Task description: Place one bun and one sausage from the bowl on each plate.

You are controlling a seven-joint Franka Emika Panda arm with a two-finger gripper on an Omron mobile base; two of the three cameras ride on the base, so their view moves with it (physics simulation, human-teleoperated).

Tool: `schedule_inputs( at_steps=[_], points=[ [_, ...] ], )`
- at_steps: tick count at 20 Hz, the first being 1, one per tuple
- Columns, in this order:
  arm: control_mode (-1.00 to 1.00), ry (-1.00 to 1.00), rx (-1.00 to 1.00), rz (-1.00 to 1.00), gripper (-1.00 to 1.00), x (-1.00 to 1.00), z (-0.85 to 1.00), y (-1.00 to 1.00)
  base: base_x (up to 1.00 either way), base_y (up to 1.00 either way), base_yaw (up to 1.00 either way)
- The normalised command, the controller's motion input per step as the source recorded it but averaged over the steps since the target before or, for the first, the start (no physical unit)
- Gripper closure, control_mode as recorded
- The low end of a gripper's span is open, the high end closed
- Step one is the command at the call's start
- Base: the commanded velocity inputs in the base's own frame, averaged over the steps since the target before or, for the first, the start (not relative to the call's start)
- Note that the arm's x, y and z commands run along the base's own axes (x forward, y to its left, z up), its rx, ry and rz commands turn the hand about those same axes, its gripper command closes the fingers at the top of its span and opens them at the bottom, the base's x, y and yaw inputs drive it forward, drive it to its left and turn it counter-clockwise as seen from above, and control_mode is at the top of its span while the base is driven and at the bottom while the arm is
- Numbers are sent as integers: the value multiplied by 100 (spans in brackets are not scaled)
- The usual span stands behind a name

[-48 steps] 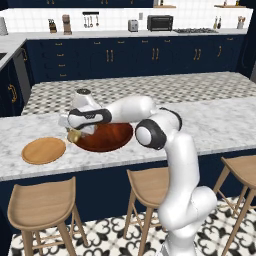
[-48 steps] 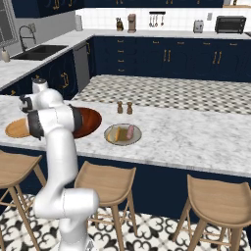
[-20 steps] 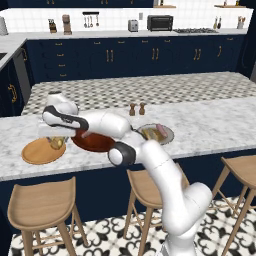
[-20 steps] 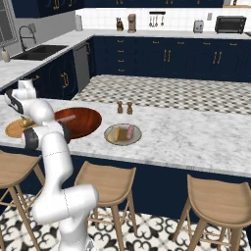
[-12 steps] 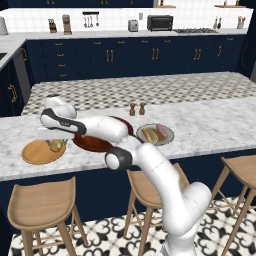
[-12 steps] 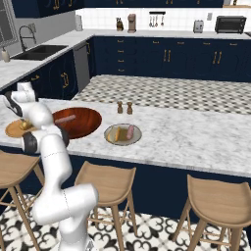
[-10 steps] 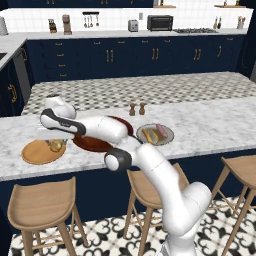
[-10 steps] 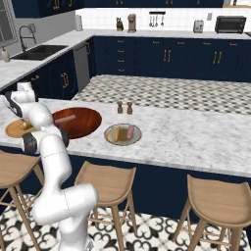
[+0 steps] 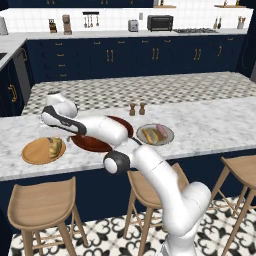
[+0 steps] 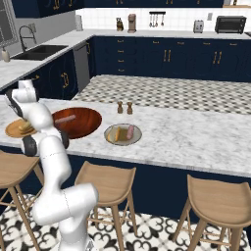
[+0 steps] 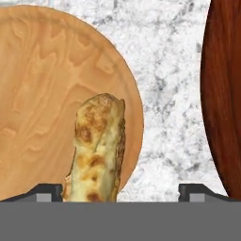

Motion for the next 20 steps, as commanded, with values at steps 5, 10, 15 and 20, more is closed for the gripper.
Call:
schedule_inputs(
  at_steps=[5, 10, 15, 20],
  points=[
    [-100, -3, 6, 3, -100, -21, -5, -100, 0, 0, 0],
    [-100, -4, 2, 3, -100, -42, -31, -100, 0, 0, 0],
    [-100, -18, 11, 3, -100, -64, -49, -100, 0, 0, 0],
    [-100, -42, 29, 4, -100, -55, -12, -100, 0, 0, 0]
  ],
)
